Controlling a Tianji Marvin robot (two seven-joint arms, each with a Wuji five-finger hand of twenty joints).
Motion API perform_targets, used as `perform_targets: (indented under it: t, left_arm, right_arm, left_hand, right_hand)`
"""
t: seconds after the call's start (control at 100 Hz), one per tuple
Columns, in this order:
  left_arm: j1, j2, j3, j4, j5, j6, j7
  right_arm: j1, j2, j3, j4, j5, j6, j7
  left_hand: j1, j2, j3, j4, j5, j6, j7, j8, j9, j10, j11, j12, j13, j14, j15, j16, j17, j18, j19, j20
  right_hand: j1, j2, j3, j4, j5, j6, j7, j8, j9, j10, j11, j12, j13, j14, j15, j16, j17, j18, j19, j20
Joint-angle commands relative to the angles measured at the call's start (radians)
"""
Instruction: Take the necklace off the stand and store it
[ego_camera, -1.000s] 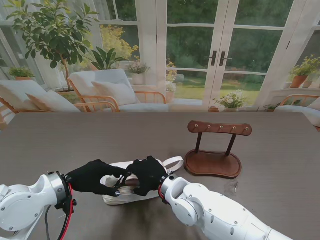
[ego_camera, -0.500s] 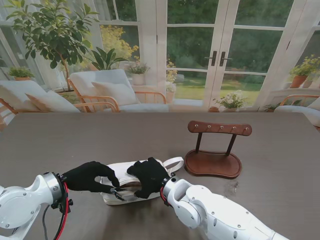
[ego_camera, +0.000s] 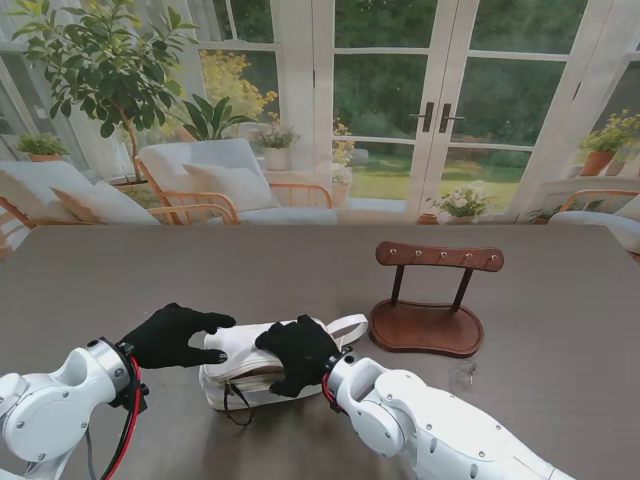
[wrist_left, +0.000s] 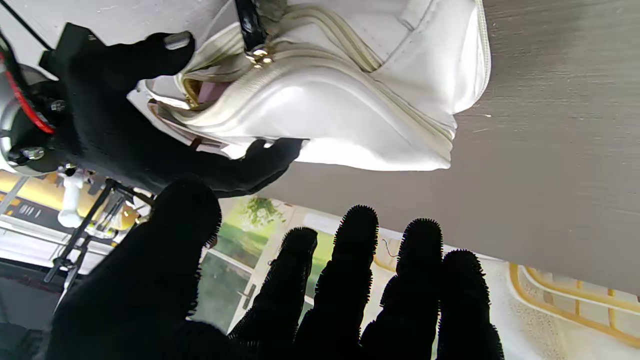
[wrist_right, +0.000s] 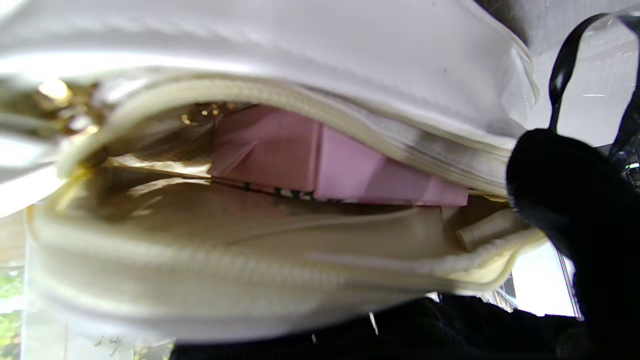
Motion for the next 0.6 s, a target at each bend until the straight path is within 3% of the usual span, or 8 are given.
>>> perform_targets:
  t: [0.0, 0.08, 0.21, 0.36, 0.4, 0.53, 0.56, 0.59]
  left_arm:
    - [-0.041, -0.006, 0.023, 0.043, 0.022, 0.014, -0.025]
    - [-0.081, 0.001, 0.049, 0.076, 0.041, 0.039, -0.055]
    - [-0.147, 0.020, 0.102, 0.131, 0.064, 0.077, -0.160]
    - [-0.201, 0.030, 0.160, 0.191, 0.062, 0.095, -0.207]
    - [-0.208, 0.031, 0.170, 0.200, 0.059, 0.098, -0.211]
    - [-0.212, 0.034, 0.184, 0.206, 0.070, 0.094, -0.223]
    - [-0.210, 0.035, 0.185, 0.204, 0.073, 0.094, -0.225]
    - [-0.208, 0.035, 0.185, 0.201, 0.075, 0.095, -0.228]
  right_arm:
    - [-0.065, 0.038, -0.008, 0.029, -0.010, -0.015, 0.071]
    - [-0.082, 0.045, 0.019, 0.007, -0.015, -0.024, 0.085]
    - [-0.118, 0.053, 0.072, -0.028, -0.005, -0.043, 0.109]
    - [-0.156, 0.050, 0.131, -0.062, 0.035, -0.046, 0.121]
    - [-0.162, 0.048, 0.143, -0.069, 0.050, -0.042, 0.124]
    - [-0.182, 0.041, 0.183, -0.103, 0.097, -0.017, 0.137]
    - [-0.186, 0.039, 0.191, -0.111, 0.103, -0.009, 0.136]
    - [-0.190, 0.037, 0.200, -0.121, 0.108, 0.003, 0.135]
  left_hand:
    - [-0.034, 0.029, -0.017, 0.018, -0.076, 0.041, -0.042, -0.039, -0.031, 0.017, -0.009, 0.008, 0.003, 0.019, 0.023, 0.021, -0.017, 0.008, 0.035, 0.014]
    - [-0.047, 0.029, -0.027, 0.017, -0.142, 0.054, -0.068, -0.059, -0.060, 0.018, -0.019, 0.008, -0.016, 0.014, 0.017, 0.020, -0.031, 0.000, 0.031, 0.011]
    - [-0.076, 0.023, -0.055, 0.021, -0.234, 0.106, -0.094, -0.107, -0.126, 0.016, -0.030, 0.015, -0.053, -0.004, 0.004, 0.019, -0.050, -0.024, 0.011, 0.008]
    - [-0.099, 0.014, -0.066, 0.020, -0.272, 0.151, -0.099, -0.122, -0.154, 0.019, -0.030, 0.023, -0.067, -0.016, 0.003, 0.023, -0.060, -0.036, 0.005, 0.010]
    - [-0.103, 0.011, -0.064, 0.021, -0.276, 0.156, -0.097, -0.127, -0.160, 0.018, -0.022, 0.036, -0.071, -0.017, 0.006, 0.027, -0.060, -0.039, 0.003, 0.014]
    - [-0.116, 0.006, -0.064, 0.019, -0.283, 0.161, -0.096, -0.135, -0.170, 0.016, -0.020, 0.049, -0.076, -0.021, 0.006, 0.031, -0.064, -0.043, -0.001, 0.018]
    - [-0.118, 0.006, -0.064, 0.019, -0.285, 0.163, -0.096, -0.136, -0.172, 0.018, -0.019, 0.051, -0.077, -0.022, 0.006, 0.032, -0.065, -0.043, -0.002, 0.018]
    - [-0.118, 0.006, -0.063, 0.020, -0.287, 0.165, -0.096, -0.137, -0.174, 0.018, -0.019, 0.053, -0.079, -0.024, 0.006, 0.032, -0.065, -0.043, -0.003, 0.018]
  right_hand:
    - [-0.052, -0.041, -0.049, -0.022, 0.012, -0.025, 0.053, 0.002, 0.038, -0.064, 0.070, 0.027, 0.165, -0.107, 0.353, 0.100, 0.014, 0.017, -0.014, 0.035]
    - [-0.066, -0.031, -0.060, -0.024, 0.000, -0.025, 0.050, 0.001, 0.029, -0.062, 0.064, 0.023, 0.153, -0.105, 0.343, 0.097, 0.007, 0.018, -0.022, 0.035]
    - [-0.109, 0.001, -0.084, -0.034, -0.030, -0.022, 0.046, -0.005, 0.000, -0.059, 0.044, 0.007, 0.114, -0.084, 0.275, 0.064, -0.020, 0.035, -0.073, 0.029]
    - [-0.172, 0.086, -0.126, -0.043, -0.058, -0.011, 0.043, -0.012, -0.017, -0.054, 0.027, -0.010, 0.096, -0.059, 0.213, 0.035, -0.034, 0.064, -0.125, 0.035]
    - [-0.195, 0.125, -0.138, -0.045, -0.065, -0.010, 0.042, -0.013, -0.020, -0.053, 0.027, -0.011, 0.093, -0.055, 0.211, 0.035, -0.038, 0.067, -0.133, 0.037]
    - [-0.214, 0.333, -0.310, -0.038, -0.101, -0.003, 0.048, -0.020, -0.037, -0.048, 0.033, -0.010, 0.075, -0.046, 0.213, 0.044, -0.045, 0.076, -0.174, 0.083]
    - [-0.204, 0.386, -0.374, -0.030, -0.107, 0.000, 0.050, -0.022, -0.038, -0.047, 0.033, -0.010, 0.075, -0.046, 0.215, 0.044, -0.041, 0.079, -0.181, 0.098]
    - [-0.168, 0.481, -0.525, -0.014, -0.114, 0.001, 0.052, -0.025, -0.038, -0.043, 0.034, -0.011, 0.075, -0.045, 0.219, 0.045, -0.037, 0.083, -0.190, 0.114]
